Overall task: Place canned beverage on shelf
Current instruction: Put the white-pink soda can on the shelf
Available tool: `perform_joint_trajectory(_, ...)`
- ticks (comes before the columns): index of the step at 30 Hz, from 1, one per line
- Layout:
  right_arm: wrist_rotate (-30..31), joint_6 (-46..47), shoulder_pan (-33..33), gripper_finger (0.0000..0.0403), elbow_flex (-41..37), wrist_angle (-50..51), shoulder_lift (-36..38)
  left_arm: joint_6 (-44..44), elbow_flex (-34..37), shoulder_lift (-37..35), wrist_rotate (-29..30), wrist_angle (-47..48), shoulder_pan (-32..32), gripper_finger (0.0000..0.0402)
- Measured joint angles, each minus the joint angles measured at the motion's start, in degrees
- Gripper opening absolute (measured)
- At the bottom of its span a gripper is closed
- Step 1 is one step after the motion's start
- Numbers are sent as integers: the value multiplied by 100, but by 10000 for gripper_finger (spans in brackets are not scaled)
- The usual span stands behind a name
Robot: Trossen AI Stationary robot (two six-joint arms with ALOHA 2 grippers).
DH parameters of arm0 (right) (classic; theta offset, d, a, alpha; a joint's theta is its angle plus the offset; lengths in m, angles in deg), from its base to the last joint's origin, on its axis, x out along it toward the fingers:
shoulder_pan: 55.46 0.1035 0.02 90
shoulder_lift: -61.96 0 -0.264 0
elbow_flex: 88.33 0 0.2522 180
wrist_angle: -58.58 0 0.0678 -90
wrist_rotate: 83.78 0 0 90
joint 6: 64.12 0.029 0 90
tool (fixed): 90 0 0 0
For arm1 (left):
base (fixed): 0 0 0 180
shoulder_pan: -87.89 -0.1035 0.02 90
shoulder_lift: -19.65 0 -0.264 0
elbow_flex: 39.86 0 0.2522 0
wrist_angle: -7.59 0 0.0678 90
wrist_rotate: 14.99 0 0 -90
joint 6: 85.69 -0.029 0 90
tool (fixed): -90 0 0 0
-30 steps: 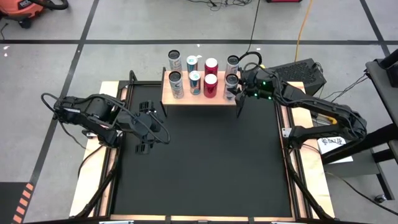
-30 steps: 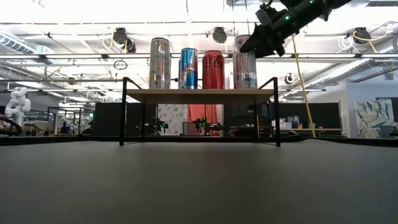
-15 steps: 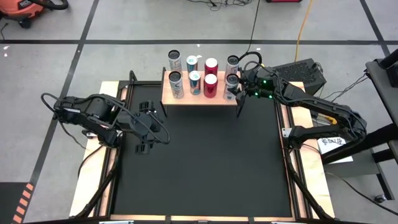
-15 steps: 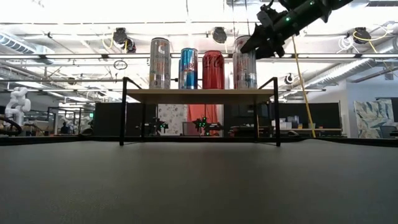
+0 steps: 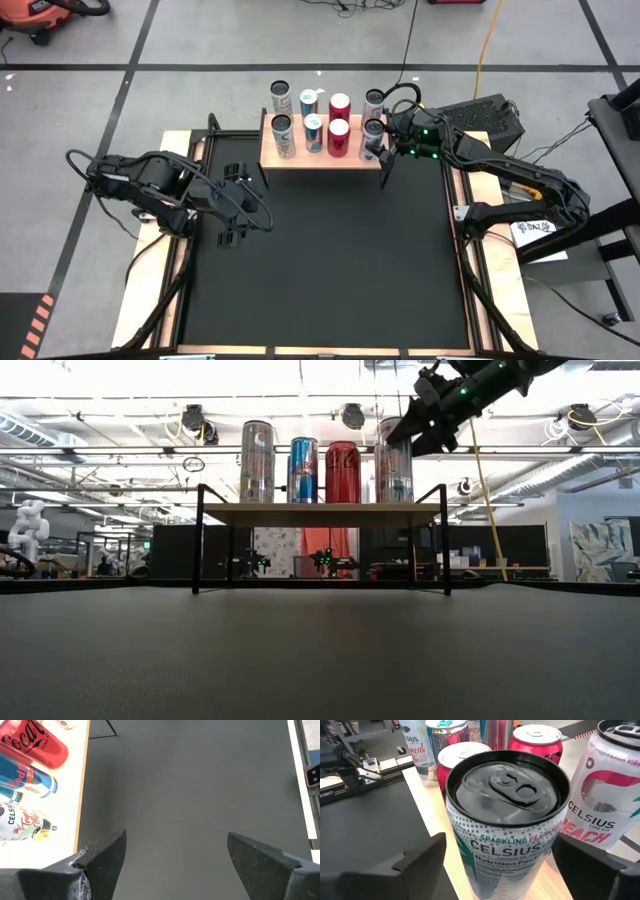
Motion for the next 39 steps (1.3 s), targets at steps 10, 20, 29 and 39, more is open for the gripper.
perform_joint_trajectory(10,128,-17,1,348,-2,249,388,29,0,0,0,0,0,344)
perform_joint_trajectory(20,144,318,4,348,-2,1506,798,35,0,0,0,0,2,344)
perform_joint_trajectory(29,-482,705,241,327,-2,1458,690,33,0,0,0,-2,2,344)
perform_joint_trajectory(39,-757,776,584,198,-4,1220,393,33,0,0,0,-2,0,344)
